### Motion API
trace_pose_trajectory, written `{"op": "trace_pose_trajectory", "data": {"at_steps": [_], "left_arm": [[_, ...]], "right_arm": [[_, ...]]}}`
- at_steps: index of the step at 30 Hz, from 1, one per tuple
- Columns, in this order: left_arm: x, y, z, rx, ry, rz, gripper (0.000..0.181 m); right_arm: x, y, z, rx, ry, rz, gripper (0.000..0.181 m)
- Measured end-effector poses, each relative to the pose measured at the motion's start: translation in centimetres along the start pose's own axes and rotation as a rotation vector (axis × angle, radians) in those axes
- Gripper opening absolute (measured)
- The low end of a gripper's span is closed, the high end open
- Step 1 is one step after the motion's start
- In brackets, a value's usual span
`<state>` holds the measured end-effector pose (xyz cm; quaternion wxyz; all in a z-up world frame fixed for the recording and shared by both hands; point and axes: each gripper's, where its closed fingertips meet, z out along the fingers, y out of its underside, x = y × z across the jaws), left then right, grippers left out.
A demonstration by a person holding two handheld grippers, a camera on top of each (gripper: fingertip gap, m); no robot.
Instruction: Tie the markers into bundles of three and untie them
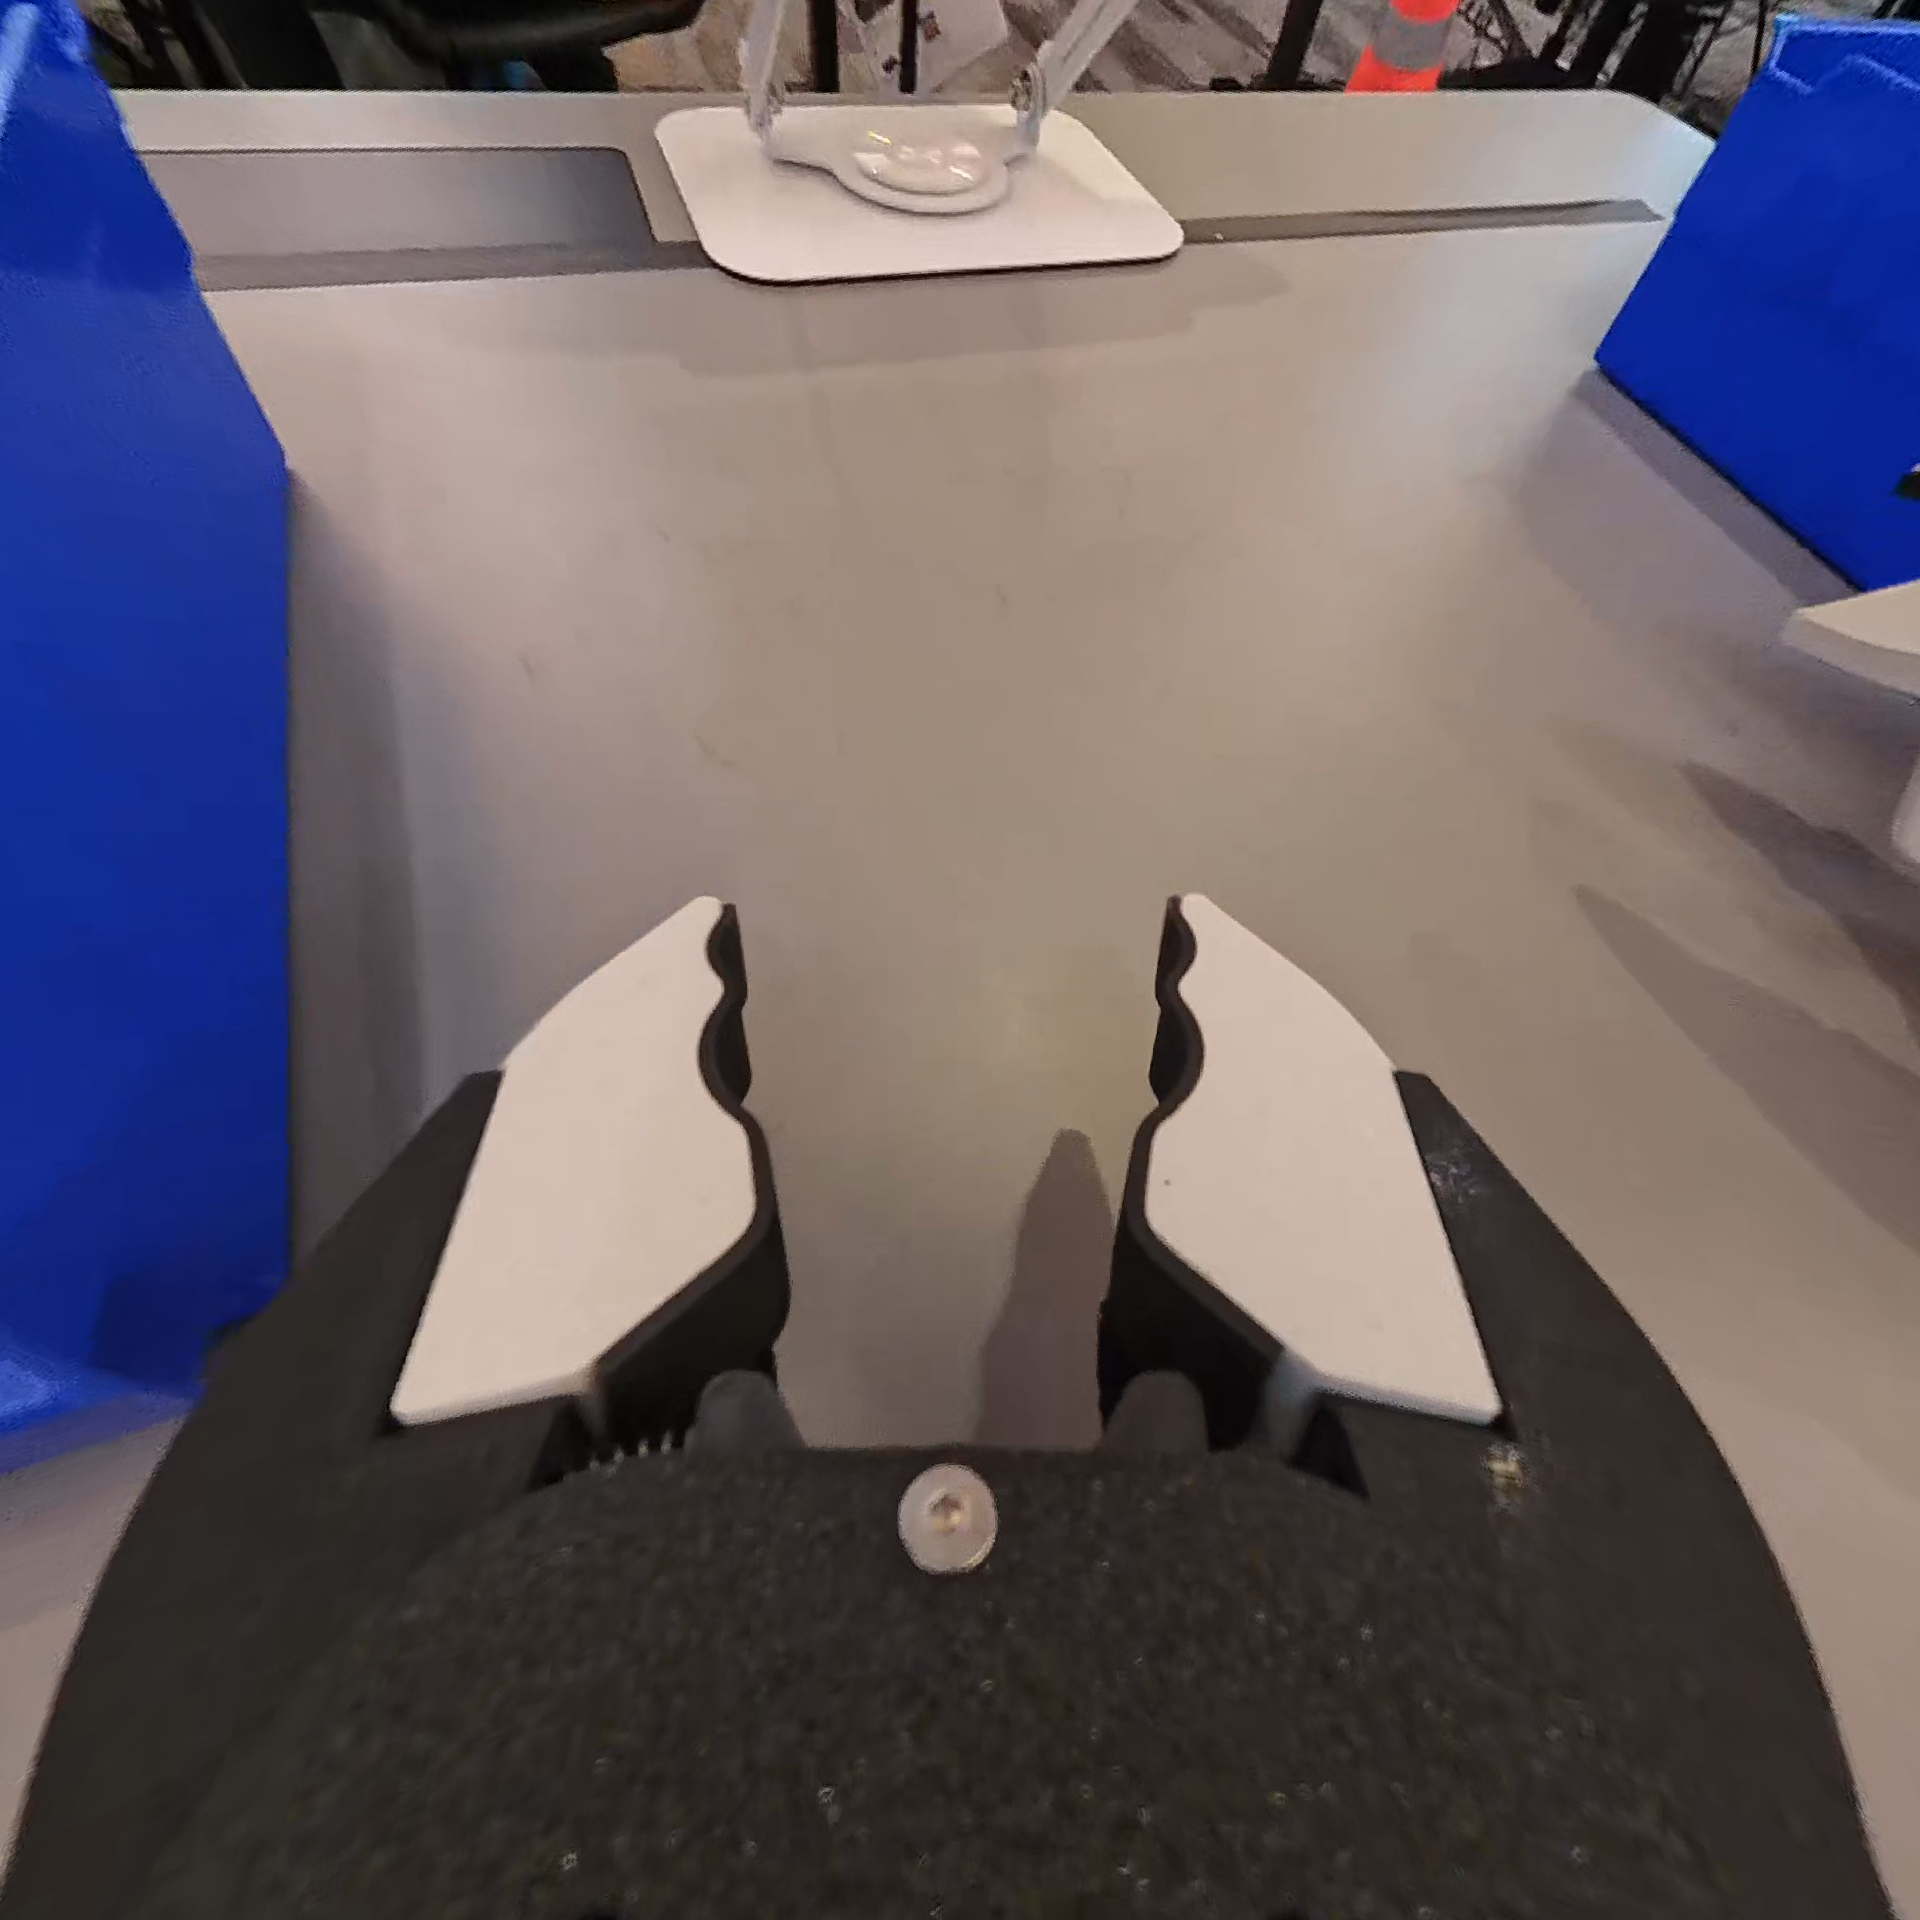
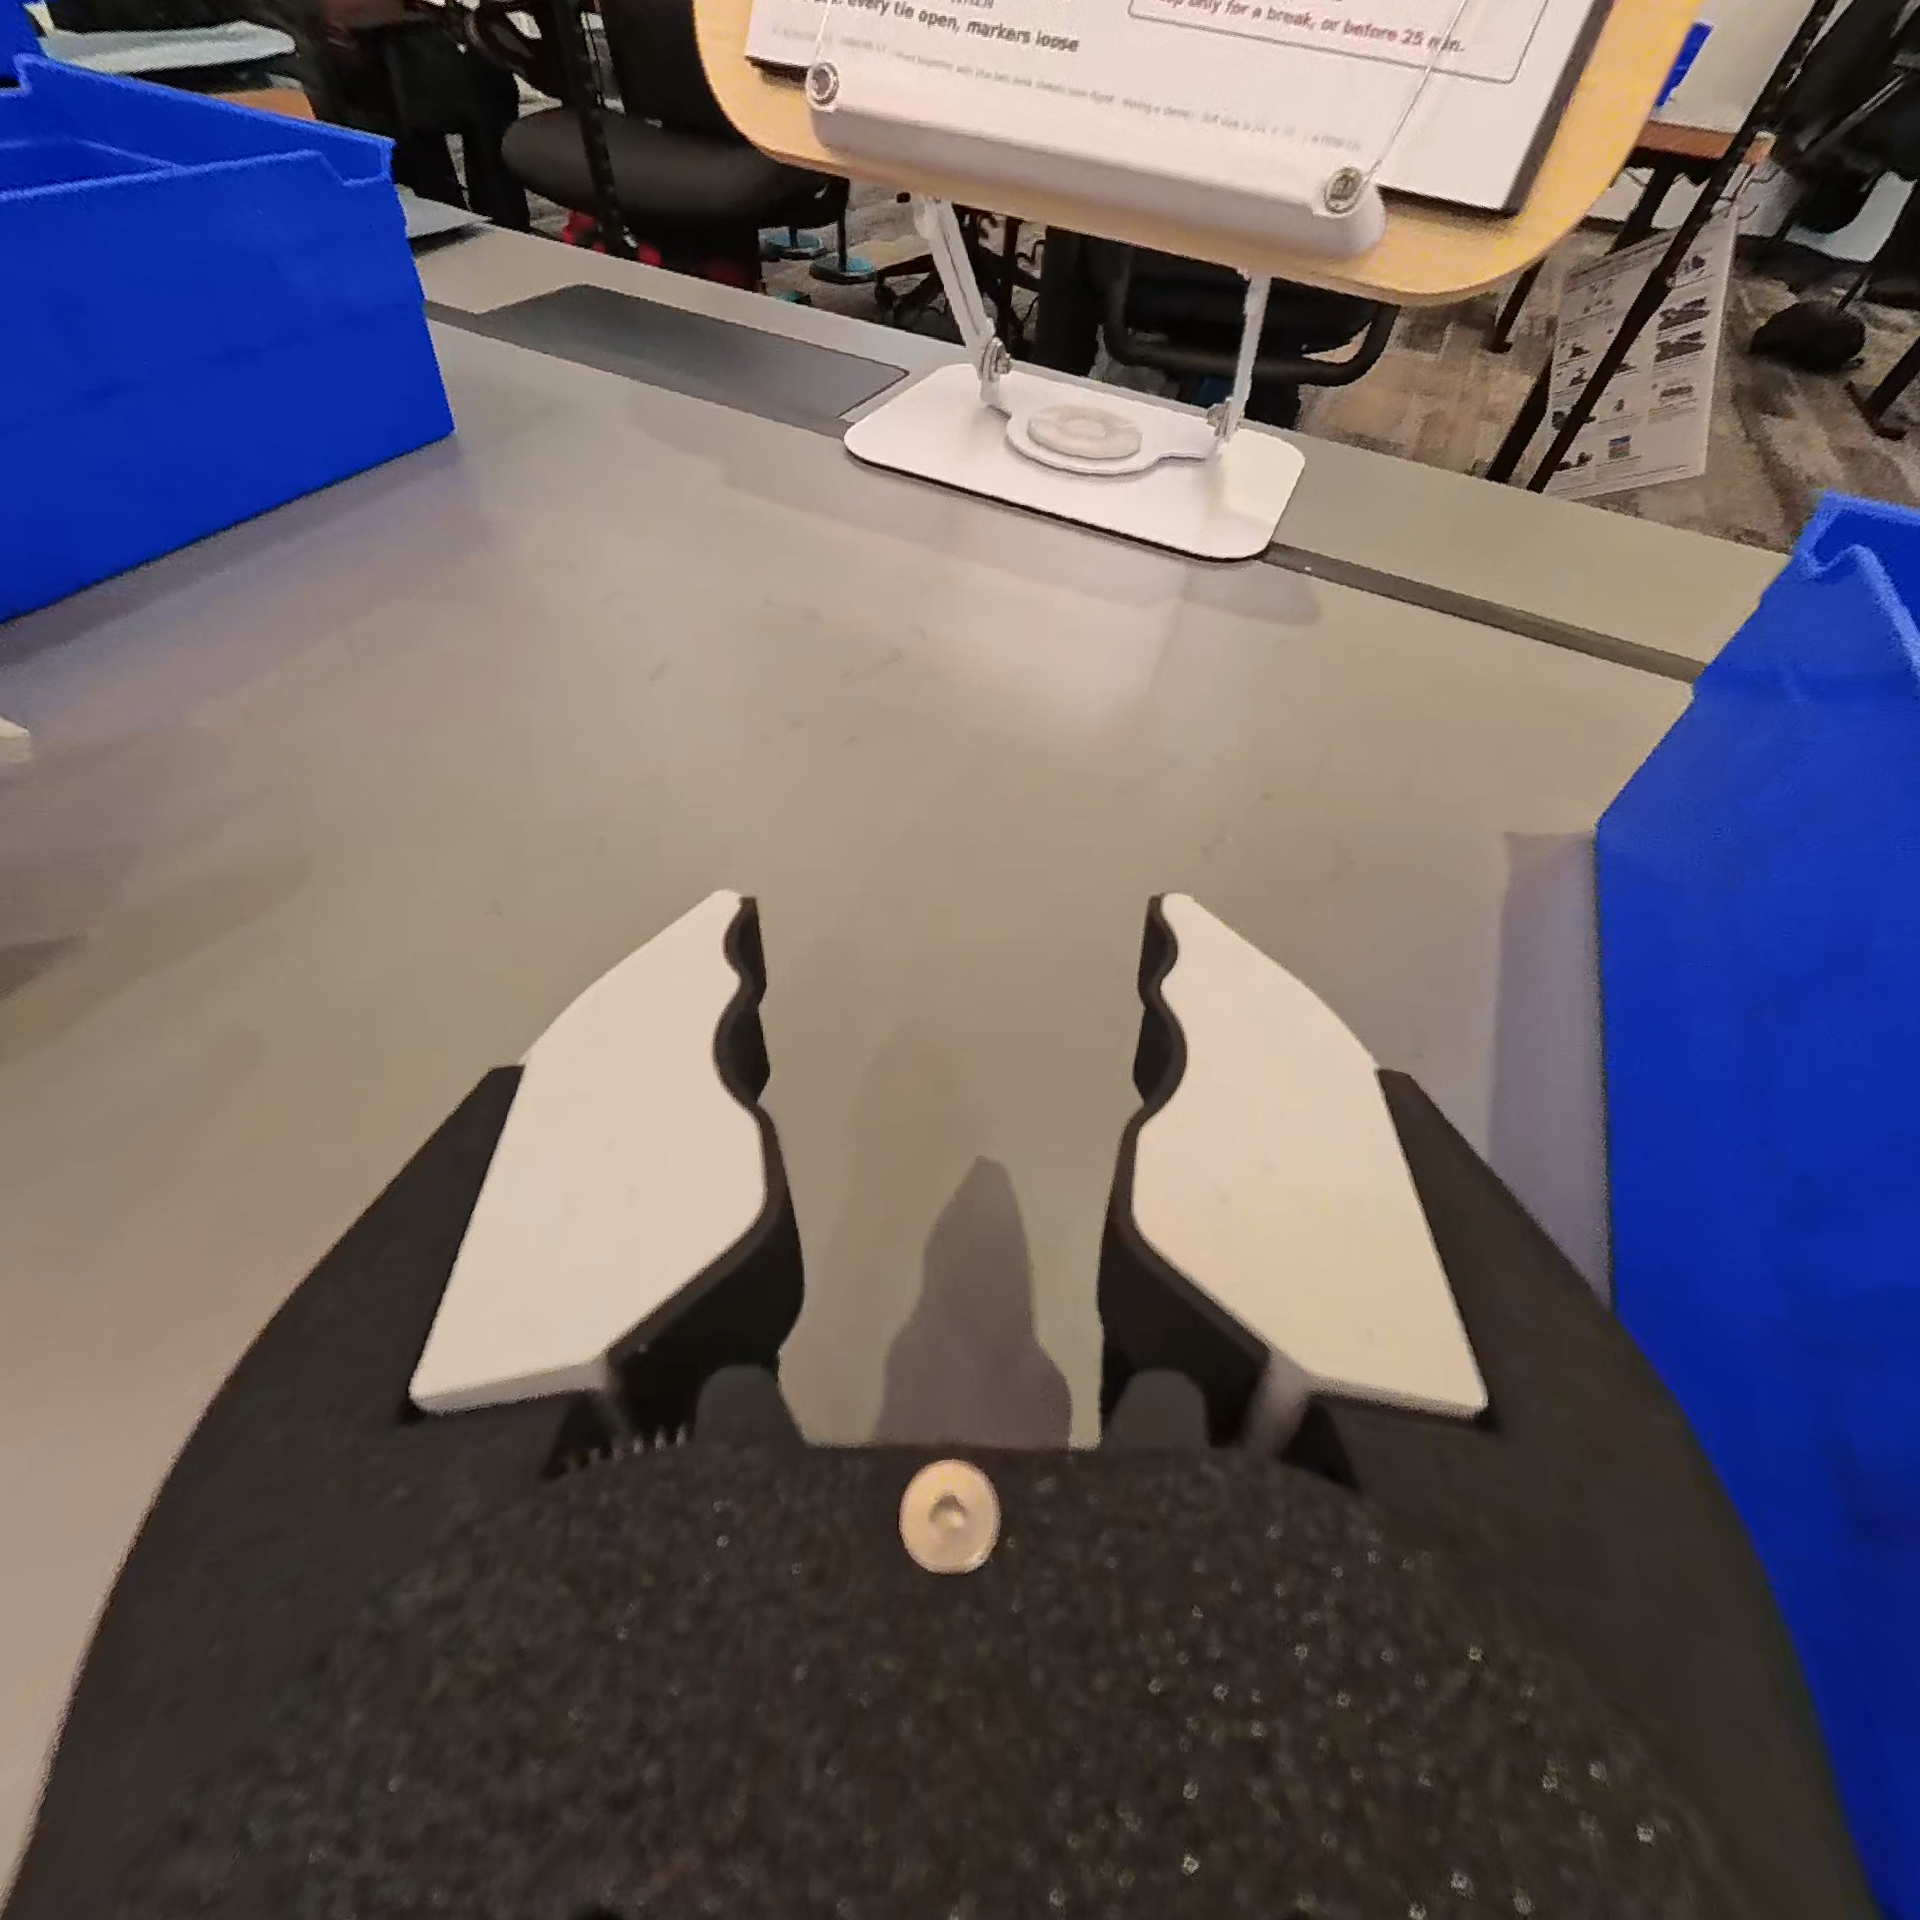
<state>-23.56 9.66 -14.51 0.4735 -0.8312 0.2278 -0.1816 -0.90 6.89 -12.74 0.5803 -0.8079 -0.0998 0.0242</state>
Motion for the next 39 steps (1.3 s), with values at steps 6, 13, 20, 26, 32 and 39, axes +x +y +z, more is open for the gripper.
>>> {"op": "trace_pose_trajectory", "data": {"at_steps": [6,13,20,26,32,39], "left_arm": [[1.0,0.2,0.0,-0.016,0.019,0.052,0.076],[1.1,-1.6,-2.2,-0.046,0.049,0.039,0.080],[-9.7,-5.5,-7.4,-0.349,-0.054,0.108,0.096],[-19.9,-6.3,-4.9,-0.627,-0.203,0.027,0.101],[-22.1,-2.5,-0.7,-0.862,-0.221,-0.118,0.120],[-23.8,0.8,1.2,-0.974,-0.282,-0.145,0.130]], "right_arm": [[-0.7,0.1,0.1,-0.012,-0.018,-0.047,0.066],[-1.1,0.3,0.1,-0.030,-0.036,-0.059,0.064],[-1.6,0.6,-0.1,-0.042,-0.056,-0.081,0.063],[-2.2,0.6,0.2,-0.053,-0.068,-0.112,0.062],[-2.5,0.7,0.2,-0.061,-0.076,-0.125,0.062],[-2.5,0.8,0.2,-0.063,-0.080,-0.125,0.061]]}}
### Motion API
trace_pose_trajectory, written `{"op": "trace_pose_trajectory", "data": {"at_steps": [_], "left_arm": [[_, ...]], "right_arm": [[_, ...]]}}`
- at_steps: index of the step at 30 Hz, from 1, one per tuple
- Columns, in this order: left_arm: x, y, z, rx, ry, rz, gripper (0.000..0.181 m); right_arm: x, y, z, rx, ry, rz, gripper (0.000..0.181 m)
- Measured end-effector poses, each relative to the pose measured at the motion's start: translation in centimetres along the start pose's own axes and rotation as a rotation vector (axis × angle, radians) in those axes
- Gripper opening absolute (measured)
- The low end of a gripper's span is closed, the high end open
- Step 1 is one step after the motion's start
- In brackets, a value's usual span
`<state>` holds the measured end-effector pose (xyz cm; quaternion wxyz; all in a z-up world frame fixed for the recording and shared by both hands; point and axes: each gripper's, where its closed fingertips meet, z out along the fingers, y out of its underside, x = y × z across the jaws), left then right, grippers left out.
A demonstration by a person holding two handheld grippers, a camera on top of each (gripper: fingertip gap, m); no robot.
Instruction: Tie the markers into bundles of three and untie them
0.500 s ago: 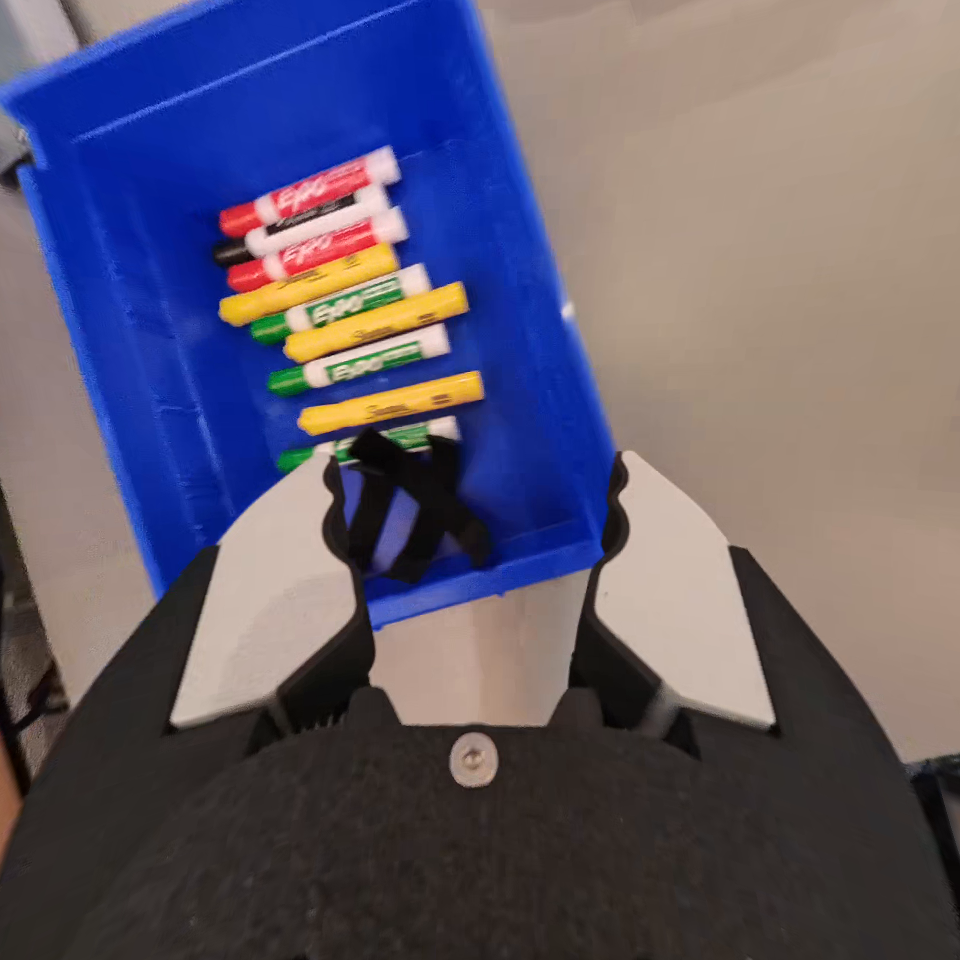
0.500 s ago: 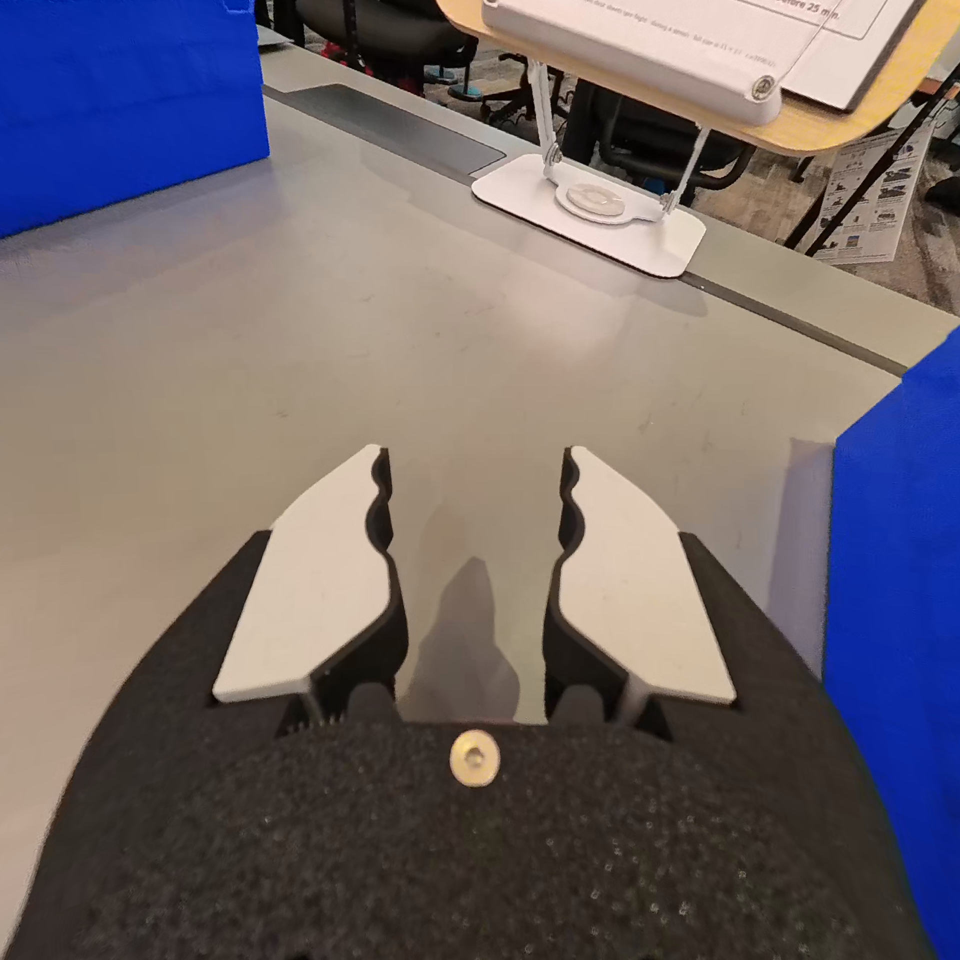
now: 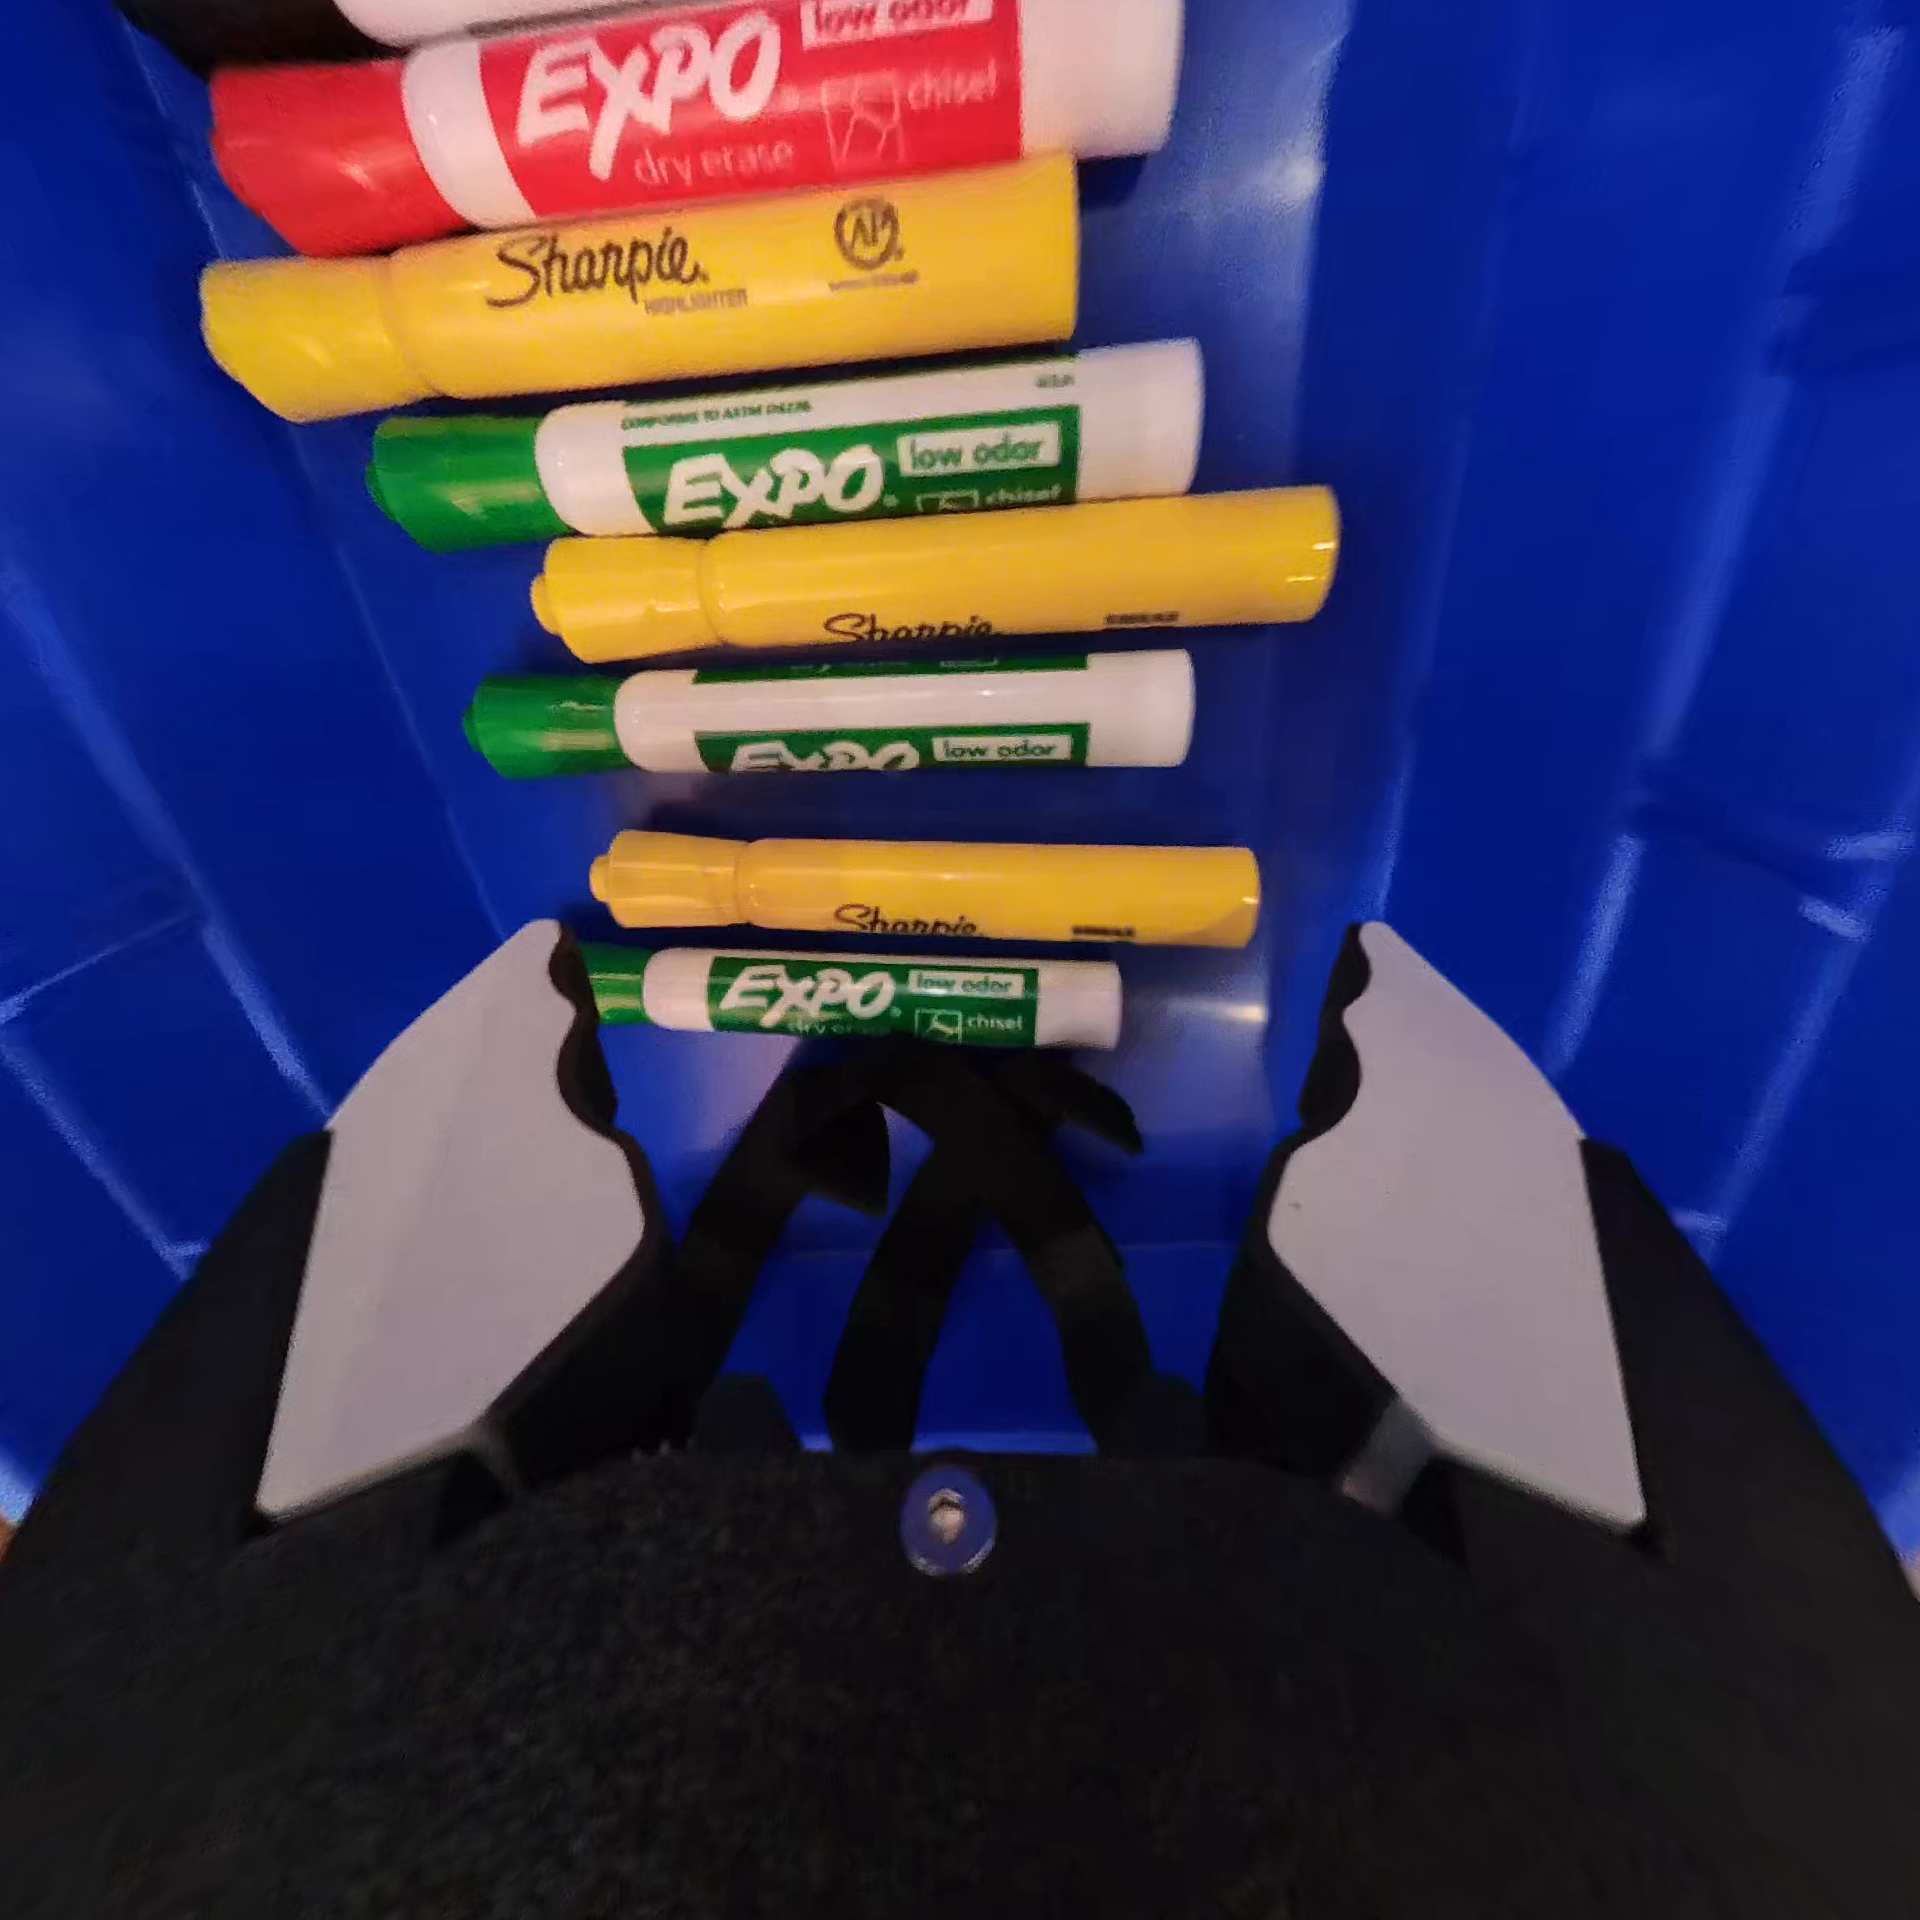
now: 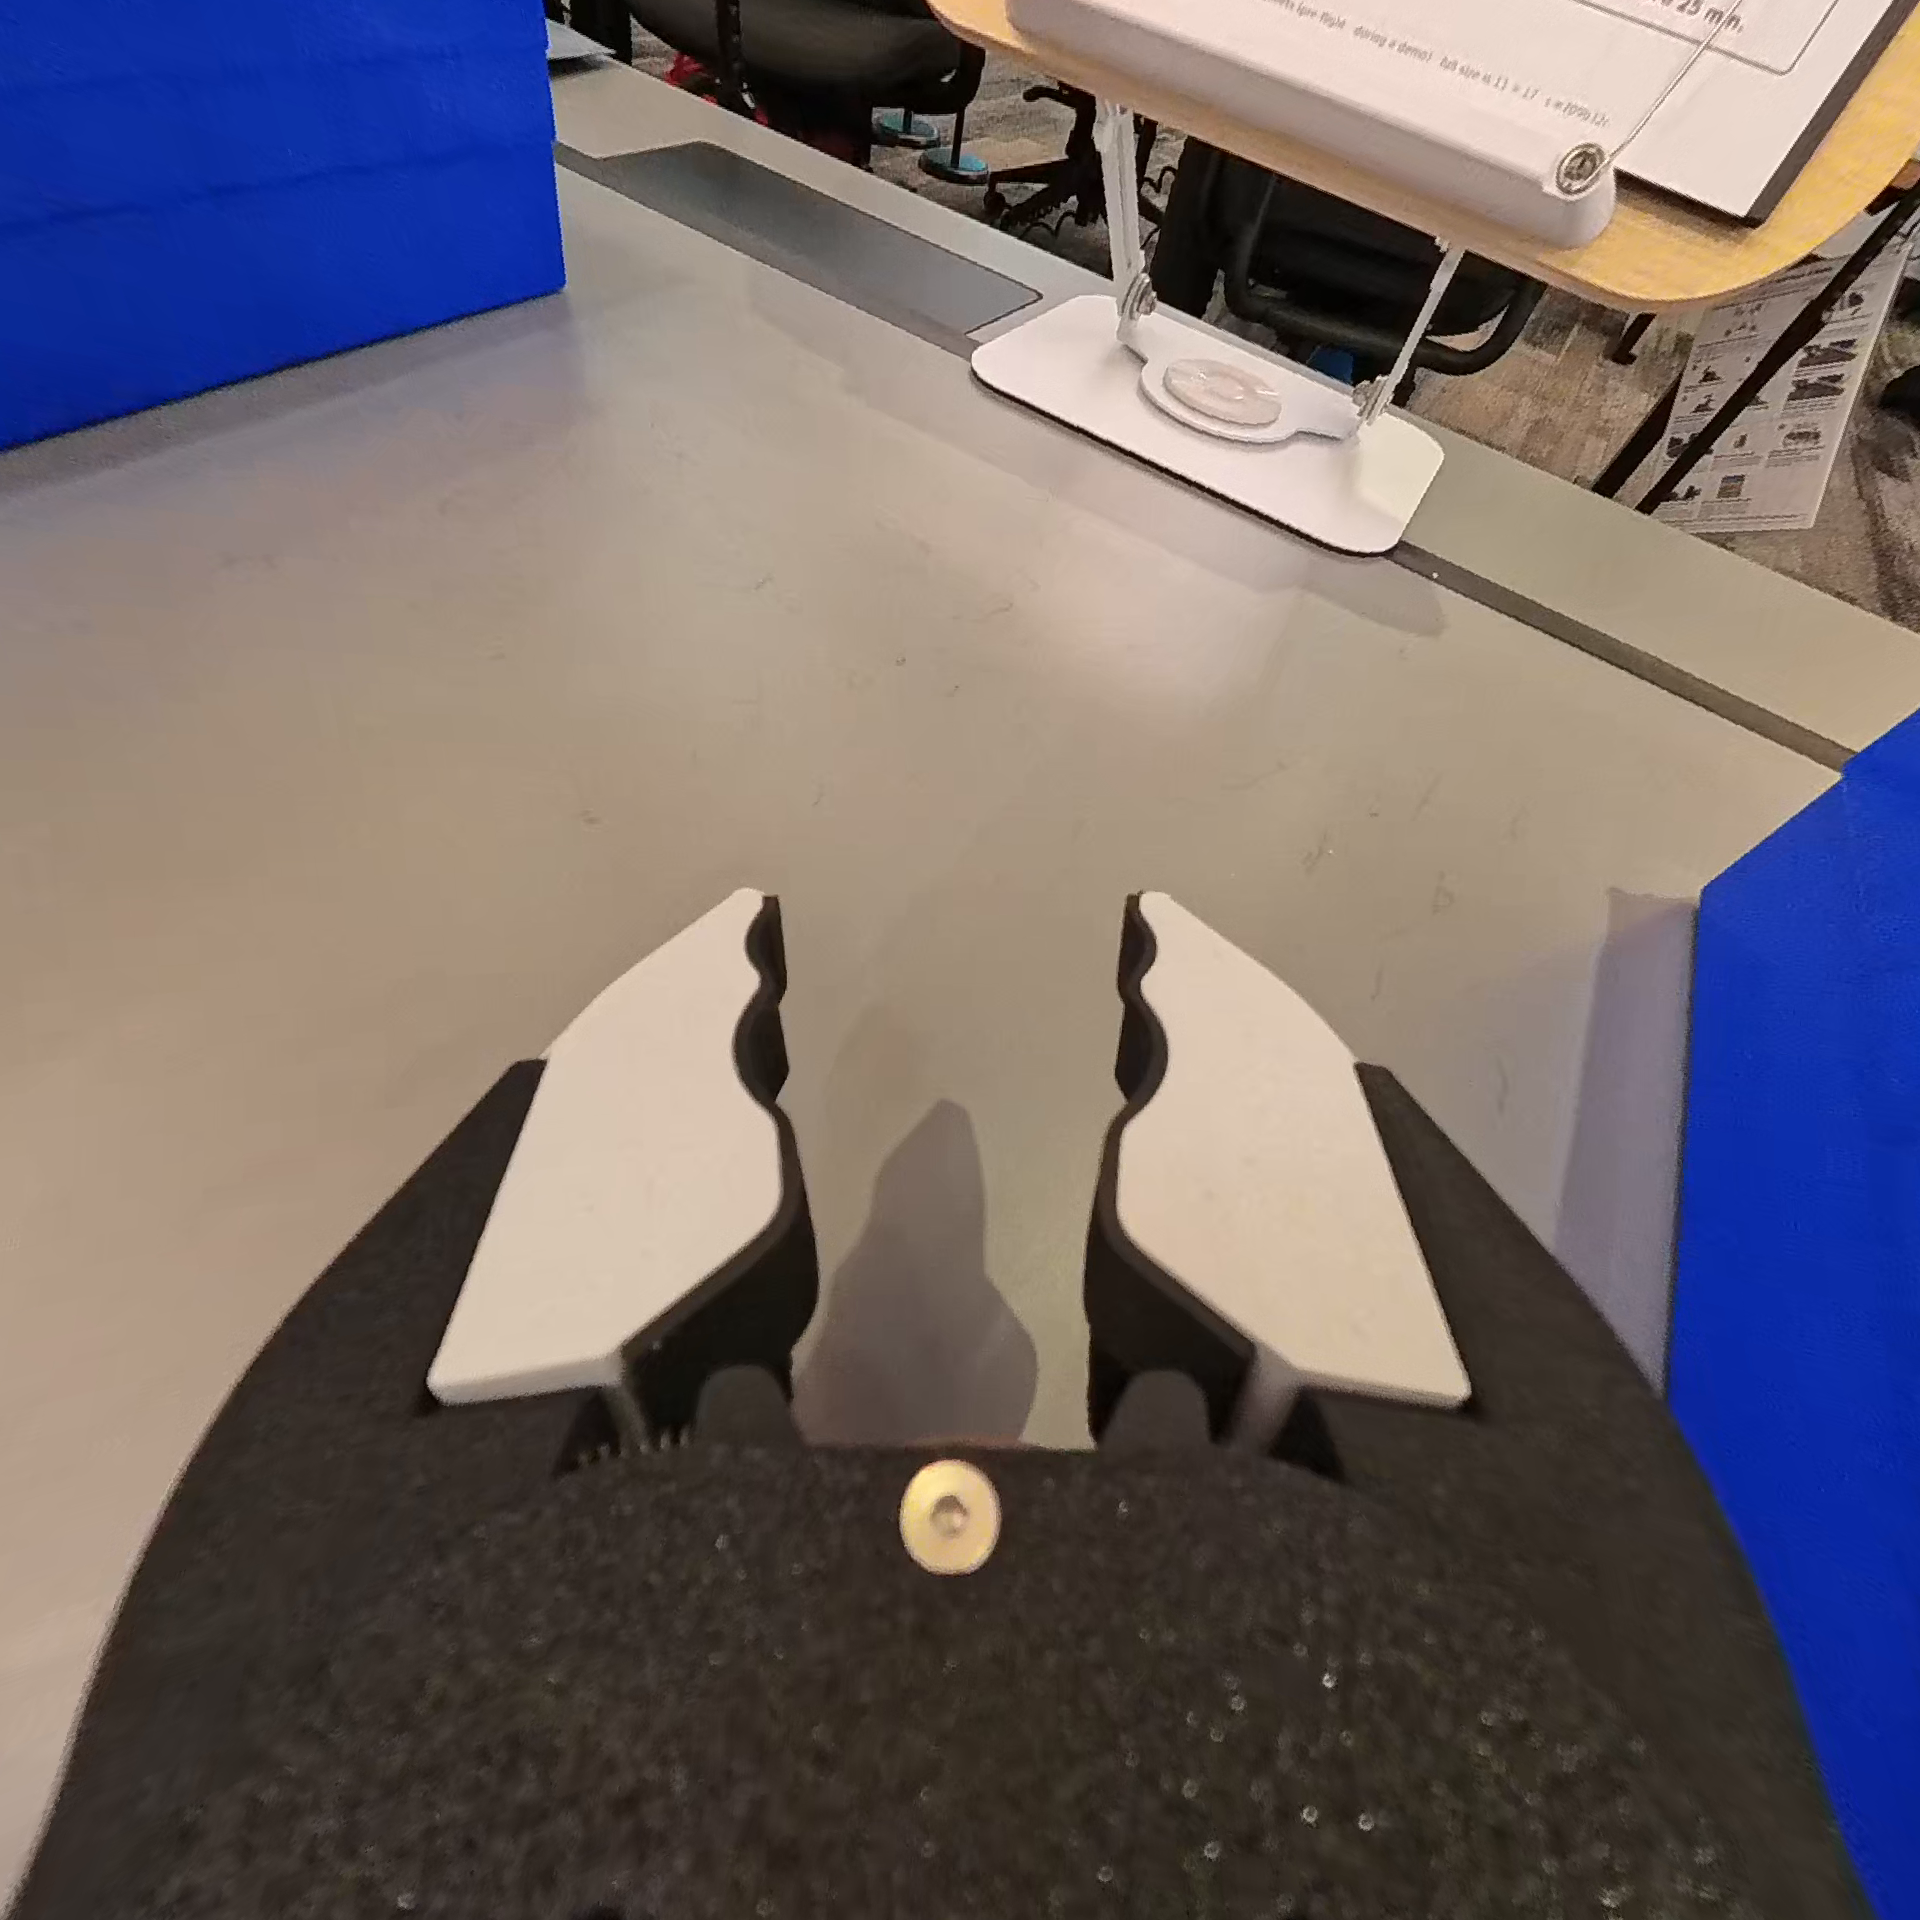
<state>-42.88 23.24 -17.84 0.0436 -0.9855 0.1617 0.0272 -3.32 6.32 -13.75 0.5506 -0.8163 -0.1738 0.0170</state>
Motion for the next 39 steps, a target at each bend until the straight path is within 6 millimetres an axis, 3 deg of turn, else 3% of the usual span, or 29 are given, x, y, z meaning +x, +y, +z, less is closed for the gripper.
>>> {"op": "trace_pose_trajectory", "data": {"at_steps": [6,14,18,21,24,26,28,31,34,36,39], "left_arm": [[-0.3,-0.1,1.9,0.003,0.022,0.003,0.130],[-1.0,0.5,1.3,0.025,0.014,0.058,0.130],[-1.6,0.3,-1.3,0.087,0.043,0.107,0.130],[-1.0,-1.0,-5.7,0.188,0.072,0.199,0.130],[2.6,-2.1,-10.9,0.301,0.109,0.387,0.130],[6.7,-2.2,-13.4,0.347,0.156,0.529,0.130],[11.7,-1.8,-14.4,0.356,0.199,0.680,0.129],[18.9,-0.6,-12.5,0.316,0.224,0.887,0.129],[23.9,-0.3,-8.5,0.259,0.220,0.989,0.129],[26.2,-0.1,-5.7,0.223,0.219,1.036,0.129],[28.1,0.3,-2.5,0.173,0.188,1.119,0.129]], "right_arm": [[0.0,0.1,0.0,-0.005,-0.005,0.006,0.061],[-0.1,0.1,0.1,-0.011,-0.003,-0.004,0.060],[-0.1,0.2,0.1,-0.013,-0.006,0.006,0.060],[0.0,0.2,0.1,-0.014,-0.012,0.020,0.060],[0.1,0.1,0.1,-0.012,-0.011,0.025,0.060],[0.3,0.0,0.1,-0.012,-0.010,0.030,0.060],[0.5,-0.2,0.1,-0.007,-0.009,0.034,0.060],[0.7,-0.3,0.0,-0.002,-0.009,0.037,0.061],[0.9,-0.5,-0.1,0.009,-0.009,0.041,0.061],[0.8,-0.7,-0.2,0.014,-0.015,0.045,0.061],[0.7,-1.1,-0.3,0.023,-0.016,0.034,0.061]]}}
